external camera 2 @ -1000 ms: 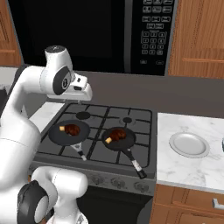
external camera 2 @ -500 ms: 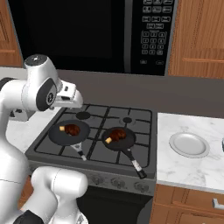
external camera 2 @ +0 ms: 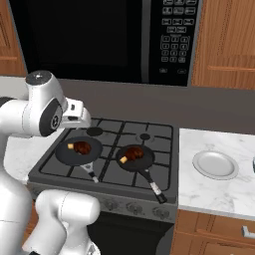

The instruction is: Place one of the steaks on the plate and the other in the bowl. Then place the bowl in the fridge.

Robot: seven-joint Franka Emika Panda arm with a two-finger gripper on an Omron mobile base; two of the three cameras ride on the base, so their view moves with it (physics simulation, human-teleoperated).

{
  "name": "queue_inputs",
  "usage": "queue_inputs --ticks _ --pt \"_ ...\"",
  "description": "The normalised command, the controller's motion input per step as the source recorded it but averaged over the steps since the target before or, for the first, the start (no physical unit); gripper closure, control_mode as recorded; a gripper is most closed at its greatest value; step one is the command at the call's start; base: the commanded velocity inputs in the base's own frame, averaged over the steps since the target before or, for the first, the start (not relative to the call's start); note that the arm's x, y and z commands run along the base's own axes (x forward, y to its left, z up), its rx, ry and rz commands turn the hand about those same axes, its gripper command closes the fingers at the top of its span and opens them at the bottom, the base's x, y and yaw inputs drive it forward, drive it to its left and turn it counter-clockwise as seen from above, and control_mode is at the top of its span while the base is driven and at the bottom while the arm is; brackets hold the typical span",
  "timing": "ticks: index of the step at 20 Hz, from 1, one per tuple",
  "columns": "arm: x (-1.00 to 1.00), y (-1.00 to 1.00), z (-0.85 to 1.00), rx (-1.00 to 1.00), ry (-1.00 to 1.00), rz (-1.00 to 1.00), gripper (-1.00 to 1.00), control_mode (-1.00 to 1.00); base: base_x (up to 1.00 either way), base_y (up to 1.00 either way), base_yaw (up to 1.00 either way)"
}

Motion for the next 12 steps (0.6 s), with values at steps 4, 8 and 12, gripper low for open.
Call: queue_inputs --ticks 4,8,12 --pt "0.00 0.14 -0.14 -0.06 0.00 0.12 -1.00 -1.00 0.00 0.00 0.00" --pt "0.00 0.12 -0.29 -0.08 0.00 0.09 -1.00 -1.00 0.00 0.00 0.00" --pt "0.20 0.00 -0.37 -0.03 0.04 0.07 -1.00 -1.00 0.00 0.00 0.00"
